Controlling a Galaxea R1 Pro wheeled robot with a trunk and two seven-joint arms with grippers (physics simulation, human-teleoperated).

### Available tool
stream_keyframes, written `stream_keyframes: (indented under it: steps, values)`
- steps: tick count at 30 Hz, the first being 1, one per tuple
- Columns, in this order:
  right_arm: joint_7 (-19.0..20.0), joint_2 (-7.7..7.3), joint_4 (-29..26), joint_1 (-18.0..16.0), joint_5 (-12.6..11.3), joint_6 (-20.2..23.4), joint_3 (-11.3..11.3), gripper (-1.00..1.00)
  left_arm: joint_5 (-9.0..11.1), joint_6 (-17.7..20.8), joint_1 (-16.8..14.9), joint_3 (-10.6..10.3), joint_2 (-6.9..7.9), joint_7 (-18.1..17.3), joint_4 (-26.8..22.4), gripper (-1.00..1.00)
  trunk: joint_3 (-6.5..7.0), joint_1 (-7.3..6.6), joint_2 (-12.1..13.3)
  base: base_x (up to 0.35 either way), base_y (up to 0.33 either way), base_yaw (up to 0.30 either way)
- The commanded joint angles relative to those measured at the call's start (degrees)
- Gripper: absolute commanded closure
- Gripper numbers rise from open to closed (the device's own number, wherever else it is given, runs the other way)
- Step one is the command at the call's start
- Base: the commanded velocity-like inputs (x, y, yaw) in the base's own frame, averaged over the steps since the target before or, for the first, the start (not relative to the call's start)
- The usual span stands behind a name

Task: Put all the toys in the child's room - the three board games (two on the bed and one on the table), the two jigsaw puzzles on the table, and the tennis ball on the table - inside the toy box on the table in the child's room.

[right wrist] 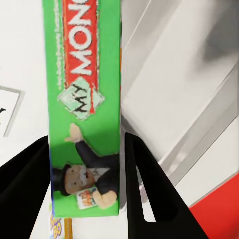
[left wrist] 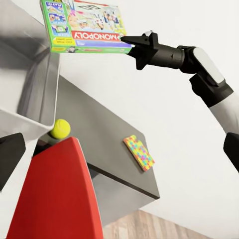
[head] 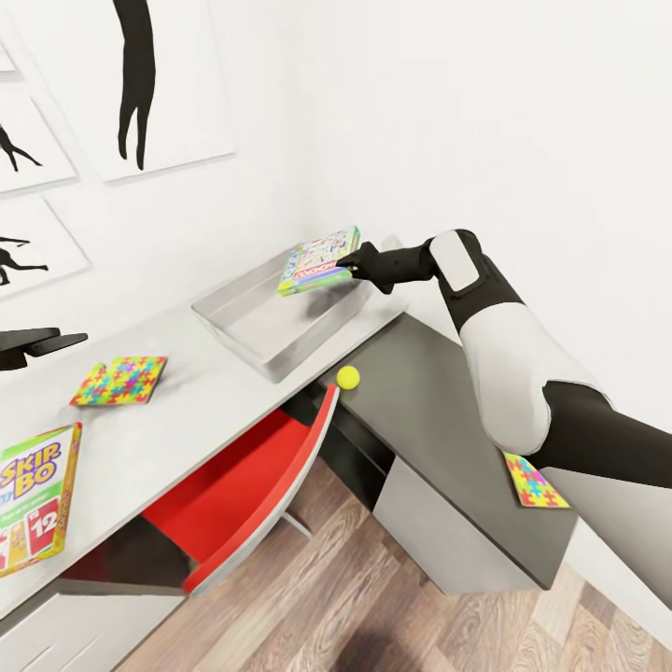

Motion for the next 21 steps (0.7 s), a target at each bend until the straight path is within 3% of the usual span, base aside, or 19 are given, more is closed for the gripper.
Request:
stream_keyframes:
  steps: [1,7,14,21]
  values:
    - [0.4,0.07,0.0,0.0,0.5,0.3,-0.5,1.00,0.0,0.6,0.0,0.0,0.03,-0.2,0.0,-1.00,-0.16,0.02,-0.1,0.114,0.000,0.000]
    - [0.4,0.07,-0.1,-0.1,0.5,0.3,-0.4,1.00,0.0,0.6,0.0,0.0,0.04,-0.2,0.0,-1.00,-0.73,0.02,-0.1,0.056,0.000,0.000]
    - [0.4,0.07,-0.2,0.0,0.5,0.3,-0.4,1.00,2.0,0.6,0.0,-0.1,0.04,-0.2,0.0,-1.00,-1.39,0.02,-0.1,0.005,0.000,0.000]
    - [0.4,0.07,-0.2,-0.1,0.5,0.3,-0.4,1.00,2.4,0.6,0.0,0.0,0.12,-0.2,0.0,-1.00,-2.06,0.02,-0.1,0.000,0.000,0.000]
